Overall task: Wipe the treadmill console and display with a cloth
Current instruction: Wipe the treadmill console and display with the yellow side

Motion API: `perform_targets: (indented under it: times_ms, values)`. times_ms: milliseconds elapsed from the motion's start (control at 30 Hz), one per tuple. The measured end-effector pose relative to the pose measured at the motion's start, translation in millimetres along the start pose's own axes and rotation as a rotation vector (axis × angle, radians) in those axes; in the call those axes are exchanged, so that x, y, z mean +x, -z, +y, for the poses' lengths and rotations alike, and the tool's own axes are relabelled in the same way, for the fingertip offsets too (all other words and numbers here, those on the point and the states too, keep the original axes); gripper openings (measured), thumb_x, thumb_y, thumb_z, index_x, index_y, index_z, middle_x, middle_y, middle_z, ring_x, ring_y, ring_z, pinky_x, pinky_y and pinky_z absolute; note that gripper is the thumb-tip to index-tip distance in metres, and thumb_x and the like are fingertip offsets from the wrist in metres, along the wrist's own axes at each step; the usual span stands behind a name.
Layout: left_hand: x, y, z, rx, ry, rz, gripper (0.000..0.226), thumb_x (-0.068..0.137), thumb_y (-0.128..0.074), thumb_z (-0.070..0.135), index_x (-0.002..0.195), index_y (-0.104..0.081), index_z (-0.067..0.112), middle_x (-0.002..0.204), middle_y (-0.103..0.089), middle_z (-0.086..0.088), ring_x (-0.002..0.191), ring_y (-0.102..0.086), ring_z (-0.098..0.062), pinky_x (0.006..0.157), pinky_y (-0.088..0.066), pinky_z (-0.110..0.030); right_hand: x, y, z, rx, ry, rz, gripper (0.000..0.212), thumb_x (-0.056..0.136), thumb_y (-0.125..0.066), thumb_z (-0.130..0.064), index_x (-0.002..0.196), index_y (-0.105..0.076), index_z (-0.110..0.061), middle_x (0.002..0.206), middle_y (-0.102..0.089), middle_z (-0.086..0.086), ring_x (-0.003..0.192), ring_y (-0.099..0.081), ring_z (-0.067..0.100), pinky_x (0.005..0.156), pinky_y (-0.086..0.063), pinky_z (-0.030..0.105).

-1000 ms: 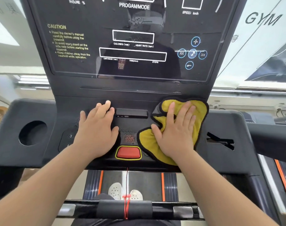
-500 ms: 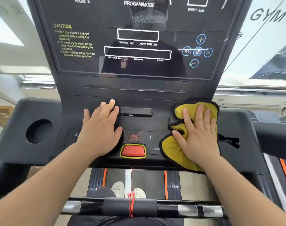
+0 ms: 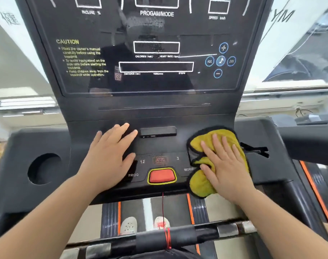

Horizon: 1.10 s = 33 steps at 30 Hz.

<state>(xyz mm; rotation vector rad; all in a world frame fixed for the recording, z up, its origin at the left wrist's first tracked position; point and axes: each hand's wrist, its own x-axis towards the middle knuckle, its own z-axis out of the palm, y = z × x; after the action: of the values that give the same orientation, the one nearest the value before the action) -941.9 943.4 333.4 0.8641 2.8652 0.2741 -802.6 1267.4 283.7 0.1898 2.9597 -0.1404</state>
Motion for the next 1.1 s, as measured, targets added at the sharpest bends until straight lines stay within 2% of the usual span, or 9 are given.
perform_targets:
  times_ms: [167,233,433,533,600,733,867,1000,1100]
  values:
    - [-20,2,-38,-0.048,0.028,0.102,0.06,0.092,-0.043,0.045,0.146,-0.049,0.021,0.155,-0.041,-0.007,0.145,-0.034,-0.033,0.118,-0.027,-0.059,45,9,-18,0.041,-0.473,0.063,0.08,0.098,-0.009,-0.069,0.165,0.005,-0.027,0.171,0.008,0.021,0.158,0.005,0.043,0.127,-0.001,0.058]
    - [-27,1,-54,-0.046,0.035,0.127,0.061,0.092,-0.041,0.046,0.144,-0.051,0.017,0.153,-0.043,-0.01,0.143,-0.035,-0.035,0.116,-0.03,-0.06,53,9,-51,0.108,-0.55,0.079,0.083,0.101,-0.016,-0.067,0.164,0.009,-0.018,0.17,0.01,0.025,0.157,0.008,0.043,0.126,0.002,0.06]
    - [-38,-2,-95,-0.037,0.004,0.135,0.066,0.094,-0.034,0.052,0.146,-0.048,0.013,0.157,-0.038,-0.012,0.146,-0.029,-0.035,0.117,-0.026,-0.059,48,0,-141,0.087,-0.376,0.035,0.093,0.094,-0.003,-0.071,0.163,0.009,-0.01,0.171,0.01,0.023,0.158,0.008,0.042,0.126,0.001,0.059]
    - [-39,-7,-106,-0.081,-0.059,0.132,0.069,0.095,-0.034,0.054,0.148,-0.045,0.012,0.159,-0.036,-0.012,0.149,-0.026,-0.035,0.119,-0.023,-0.059,36,-1,-144,0.066,-0.227,0.013,0.097,0.092,-0.004,-0.073,0.164,-0.002,-0.007,0.172,0.0,0.018,0.159,0.004,0.039,0.128,-0.004,0.058]
    - [-39,-10,-110,-0.104,-0.092,0.137,0.072,0.094,-0.035,0.055,0.149,-0.043,0.011,0.16,-0.035,-0.012,0.151,-0.024,-0.034,0.12,-0.02,-0.06,32,0,-125,0.022,-0.187,-0.016,0.095,0.09,-0.003,-0.074,0.165,0.002,-0.014,0.173,0.005,0.014,0.159,0.007,0.035,0.129,-0.002,0.055]
    - [-41,-13,-123,-0.1,-0.13,0.149,0.08,0.094,-0.033,0.065,0.15,-0.042,0.009,0.161,-0.034,-0.012,0.151,-0.023,-0.032,0.123,-0.014,-0.056,38,7,-105,0.062,-0.492,-0.014,0.092,0.097,-0.012,-0.074,0.164,0.011,-0.016,0.172,0.014,0.014,0.159,0.012,0.035,0.128,0.003,0.052]
    - [-48,-15,-142,-0.06,-0.155,0.12,0.094,0.091,-0.023,0.077,0.151,-0.04,0.006,0.163,-0.029,-0.011,0.154,-0.019,-0.03,0.123,-0.013,-0.057,53,9,-151,0.132,-0.658,-0.028,0.096,0.1,-0.017,-0.071,0.162,0.011,-0.004,0.169,0.014,0.025,0.157,0.012,0.043,0.126,0.004,0.059]
    - [-50,-16,-148,-0.051,-0.163,0.084,0.104,0.085,-0.024,0.084,0.154,-0.035,0.007,0.166,-0.024,-0.009,0.155,-0.015,-0.028,0.123,-0.013,-0.058,54,5,-226,0.091,-0.515,-0.021,0.109,0.084,0.003,-0.078,0.161,0.006,0.0,0.168,0.002,0.03,0.155,0.008,0.049,0.125,0.001,0.064]
    - [-47,-14,-152,-0.055,-0.172,0.083,0.104,0.085,-0.024,0.084,0.155,-0.033,0.007,0.166,-0.024,-0.008,0.155,-0.017,-0.029,0.122,-0.014,-0.059,49,-5,-271,0.045,-0.32,-0.032,0.106,0.087,-0.002,-0.077,0.162,0.005,-0.003,0.168,0.002,0.032,0.155,0.01,0.05,0.125,-0.001,0.065]
